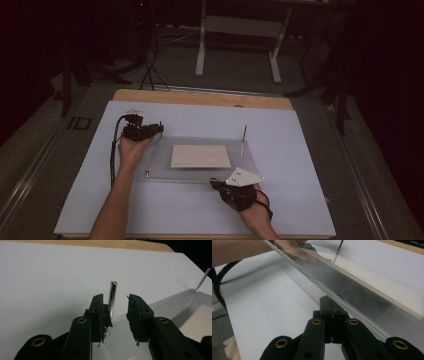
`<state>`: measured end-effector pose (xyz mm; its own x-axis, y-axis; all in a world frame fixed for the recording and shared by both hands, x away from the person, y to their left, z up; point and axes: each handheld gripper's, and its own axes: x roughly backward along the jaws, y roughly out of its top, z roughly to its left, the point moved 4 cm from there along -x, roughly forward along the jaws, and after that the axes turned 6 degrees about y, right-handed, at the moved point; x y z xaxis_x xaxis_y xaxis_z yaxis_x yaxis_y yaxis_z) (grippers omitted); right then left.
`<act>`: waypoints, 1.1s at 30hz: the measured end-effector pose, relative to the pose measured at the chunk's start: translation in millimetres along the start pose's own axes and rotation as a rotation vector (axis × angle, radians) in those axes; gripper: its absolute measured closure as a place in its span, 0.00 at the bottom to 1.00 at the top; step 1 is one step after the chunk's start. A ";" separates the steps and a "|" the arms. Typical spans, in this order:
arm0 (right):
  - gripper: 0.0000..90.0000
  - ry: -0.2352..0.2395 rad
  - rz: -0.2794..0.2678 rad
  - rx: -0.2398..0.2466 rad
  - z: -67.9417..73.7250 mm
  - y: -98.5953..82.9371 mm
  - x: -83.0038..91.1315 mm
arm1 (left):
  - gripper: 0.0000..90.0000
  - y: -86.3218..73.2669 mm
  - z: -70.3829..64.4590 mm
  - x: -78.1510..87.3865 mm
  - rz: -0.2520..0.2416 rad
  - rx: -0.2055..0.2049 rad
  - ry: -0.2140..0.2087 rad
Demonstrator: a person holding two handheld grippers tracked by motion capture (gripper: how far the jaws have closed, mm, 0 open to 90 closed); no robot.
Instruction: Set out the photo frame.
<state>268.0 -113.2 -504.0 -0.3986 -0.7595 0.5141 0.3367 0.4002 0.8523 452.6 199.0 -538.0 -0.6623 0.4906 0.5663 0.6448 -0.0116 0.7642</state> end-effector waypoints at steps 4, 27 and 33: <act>1.00 0.000 0.000 0.000 -0.1 0.3 0.1 | 0.73 -5.9 -7.5 8.7 -0.008 -0.066 0.008; 1.00 -0.012 -0.022 0.005 -3.3 8.7 2.9 | 0.69 -27.5 -33.8 45.5 -0.080 -0.193 -0.036; 1.00 -0.019 -0.031 -0.004 -5.9 11.8 6.0 | 0.69 -31.3 -31.2 53.0 -0.107 -0.177 -0.041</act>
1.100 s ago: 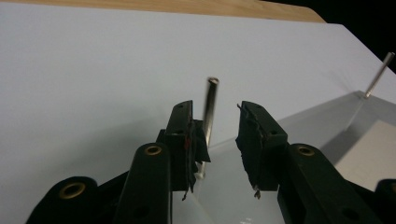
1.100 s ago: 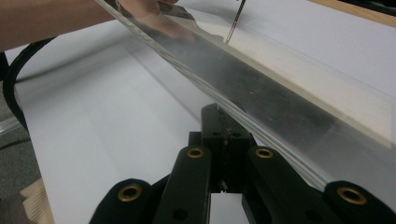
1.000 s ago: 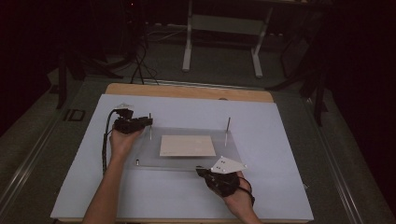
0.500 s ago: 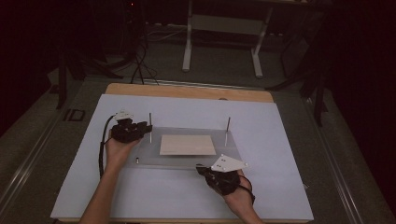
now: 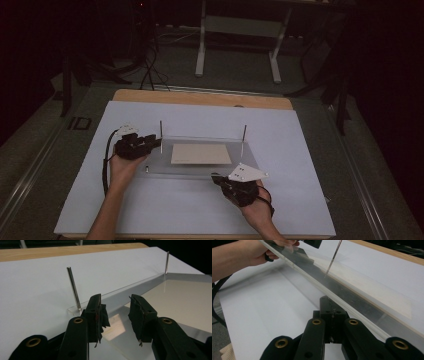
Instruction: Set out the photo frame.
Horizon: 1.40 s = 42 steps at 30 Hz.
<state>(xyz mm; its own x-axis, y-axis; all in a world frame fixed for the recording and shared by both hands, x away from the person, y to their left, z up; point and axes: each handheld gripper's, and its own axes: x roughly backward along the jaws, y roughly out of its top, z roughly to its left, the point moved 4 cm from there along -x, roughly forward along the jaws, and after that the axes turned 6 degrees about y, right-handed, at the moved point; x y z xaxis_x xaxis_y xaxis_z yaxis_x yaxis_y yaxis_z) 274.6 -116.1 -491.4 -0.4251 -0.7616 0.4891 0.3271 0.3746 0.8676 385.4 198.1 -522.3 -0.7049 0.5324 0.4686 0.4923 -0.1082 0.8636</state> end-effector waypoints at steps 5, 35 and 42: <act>1.00 -0.003 -0.008 0.003 -1.2 3.2 0.6 | 0.69 -1.3 2.1 6.9 -0.018 0.005 0.005; 1.00 -0.017 -0.042 -0.001 -9.3 22.3 2.8 | 0.62 -10.4 8.8 49.2 -0.055 -0.039 0.060; 1.00 -0.019 -0.048 -0.004 -11.0 25.9 2.1 | 0.60 -15.7 8.9 47.2 -0.034 -0.053 0.065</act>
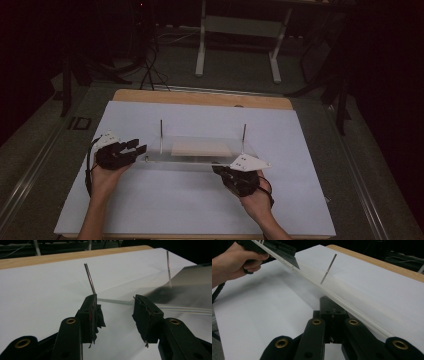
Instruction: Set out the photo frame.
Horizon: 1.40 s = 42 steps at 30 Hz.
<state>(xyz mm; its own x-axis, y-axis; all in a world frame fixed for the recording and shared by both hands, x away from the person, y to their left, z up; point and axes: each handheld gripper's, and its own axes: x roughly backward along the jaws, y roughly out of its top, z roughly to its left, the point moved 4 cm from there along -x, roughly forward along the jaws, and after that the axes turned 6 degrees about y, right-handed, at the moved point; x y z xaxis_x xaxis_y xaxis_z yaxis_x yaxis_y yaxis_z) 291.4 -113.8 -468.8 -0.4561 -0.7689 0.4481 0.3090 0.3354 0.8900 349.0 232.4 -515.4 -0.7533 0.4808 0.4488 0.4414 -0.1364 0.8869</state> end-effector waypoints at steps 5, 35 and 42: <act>1.00 -0.004 -0.004 -0.001 -1.8 4.2 0.1 | 0.60 -1.8 -2.8 -1.2 0.014 -0.029 -0.004; 1.00 -0.025 -0.034 0.000 -12.1 25.9 -1.4 | 0.47 23.0 -33.4 -10.6 -0.095 -0.182 -0.089; 1.00 -0.039 -0.042 0.007 -16.8 32.3 0.0 | 0.48 30.2 -36.5 -14.0 -0.104 -0.198 -0.089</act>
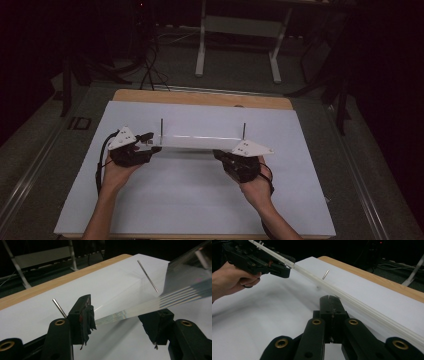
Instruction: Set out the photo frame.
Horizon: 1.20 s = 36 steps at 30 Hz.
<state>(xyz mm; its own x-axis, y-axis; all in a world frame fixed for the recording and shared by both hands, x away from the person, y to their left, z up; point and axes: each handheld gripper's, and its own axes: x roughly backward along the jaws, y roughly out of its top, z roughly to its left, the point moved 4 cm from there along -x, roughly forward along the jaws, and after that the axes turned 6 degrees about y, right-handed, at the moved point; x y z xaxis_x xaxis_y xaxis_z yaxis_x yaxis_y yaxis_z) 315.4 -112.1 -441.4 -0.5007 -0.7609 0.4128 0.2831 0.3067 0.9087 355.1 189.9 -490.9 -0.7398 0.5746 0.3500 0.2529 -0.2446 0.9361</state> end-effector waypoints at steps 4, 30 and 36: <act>1.00 -0.007 0.000 0.002 -2.1 2.5 0.2 | 0.49 1.8 1.3 -0.8 0.000 0.010 -0.002; 0.82 -0.142 -0.010 -0.022 -47.6 -4.0 19.5 | 0.50 22.1 17.1 -11.9 0.002 0.091 0.013; 0.76 -0.172 -0.007 -0.041 -59.4 -5.4 24.5 | 0.50 26.7 19.9 -14.9 0.003 0.108 0.025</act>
<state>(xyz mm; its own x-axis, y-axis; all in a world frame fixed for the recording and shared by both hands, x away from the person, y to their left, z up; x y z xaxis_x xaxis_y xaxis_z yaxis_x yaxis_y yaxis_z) 350.2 -166.3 -439.9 -0.6345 -0.6525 0.4144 0.3103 0.2760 0.9097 385.2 190.4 -470.4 -0.7535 0.5543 0.3534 0.3200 -0.1604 0.9337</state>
